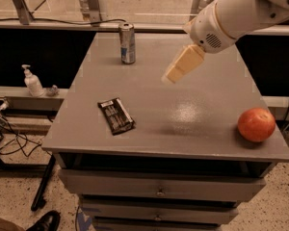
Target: Pick redbull can
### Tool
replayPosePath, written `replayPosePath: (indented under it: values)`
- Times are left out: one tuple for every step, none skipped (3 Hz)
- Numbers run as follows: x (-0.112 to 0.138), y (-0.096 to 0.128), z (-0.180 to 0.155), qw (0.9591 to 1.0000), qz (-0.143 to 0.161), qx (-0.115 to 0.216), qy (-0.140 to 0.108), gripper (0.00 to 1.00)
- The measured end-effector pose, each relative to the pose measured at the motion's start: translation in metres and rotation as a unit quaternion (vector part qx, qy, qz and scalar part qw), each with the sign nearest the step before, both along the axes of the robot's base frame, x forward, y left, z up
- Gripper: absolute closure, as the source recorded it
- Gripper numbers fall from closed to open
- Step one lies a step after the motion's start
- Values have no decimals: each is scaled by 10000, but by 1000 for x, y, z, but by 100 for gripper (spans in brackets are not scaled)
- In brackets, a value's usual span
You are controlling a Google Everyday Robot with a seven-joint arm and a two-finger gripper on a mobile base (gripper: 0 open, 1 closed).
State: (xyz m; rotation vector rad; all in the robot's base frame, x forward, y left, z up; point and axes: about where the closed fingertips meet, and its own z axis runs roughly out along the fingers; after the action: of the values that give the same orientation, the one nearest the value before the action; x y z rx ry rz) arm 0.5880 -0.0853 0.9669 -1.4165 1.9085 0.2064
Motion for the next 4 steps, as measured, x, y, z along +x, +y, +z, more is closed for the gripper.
replayPosePath:
  values:
    - [27,47,-1,9983,-135,553,-158,0]
    - [27,47,-1,9983,-135,553,-158,0]
    - [35,52,-4,9964,-27,792,-304,0]
    - [65,63,-13,9907,53,1254,-530,0]
